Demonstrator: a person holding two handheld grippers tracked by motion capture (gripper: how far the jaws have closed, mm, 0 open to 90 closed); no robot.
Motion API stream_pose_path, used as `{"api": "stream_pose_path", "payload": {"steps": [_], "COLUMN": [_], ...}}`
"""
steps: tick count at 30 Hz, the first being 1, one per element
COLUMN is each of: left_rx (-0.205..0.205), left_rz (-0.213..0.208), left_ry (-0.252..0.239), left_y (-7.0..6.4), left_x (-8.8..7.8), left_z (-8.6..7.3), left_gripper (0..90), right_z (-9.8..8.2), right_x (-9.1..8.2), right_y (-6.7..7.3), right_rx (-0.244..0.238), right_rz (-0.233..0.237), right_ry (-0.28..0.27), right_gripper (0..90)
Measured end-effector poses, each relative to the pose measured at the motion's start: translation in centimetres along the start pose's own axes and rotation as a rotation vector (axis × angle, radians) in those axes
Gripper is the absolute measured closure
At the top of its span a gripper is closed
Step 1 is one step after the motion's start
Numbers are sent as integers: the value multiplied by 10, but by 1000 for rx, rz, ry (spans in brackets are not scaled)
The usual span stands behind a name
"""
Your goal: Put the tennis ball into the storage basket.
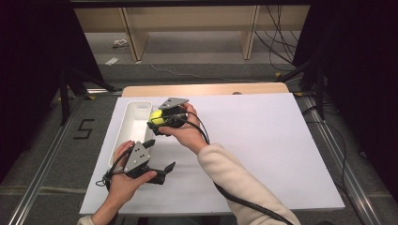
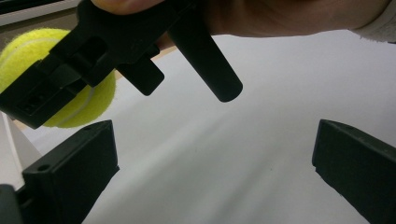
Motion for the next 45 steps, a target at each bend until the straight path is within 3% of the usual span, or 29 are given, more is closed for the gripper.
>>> {"api": "stream_pose_path", "payload": {"steps": [45], "left_rx": [7], "left_rz": [-4], "left_ry": [3], "left_y": [0], "left_x": [0], "left_z": [-1], "left_gripper": [0], "right_z": [10], "right_x": [13], "right_y": [7], "right_rx": [-14], "right_rz": [21], "right_ry": [10], "right_gripper": [262]}}
Point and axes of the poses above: each handheld gripper's, and its own axes: x roughly forward along the jaws, z roughly out of its top, y roughly to its left, the point moved 6 cm from there along x, roughly forward along the jaws, and after that the axes turned 9 degrees about z, right-handed, at the moved point
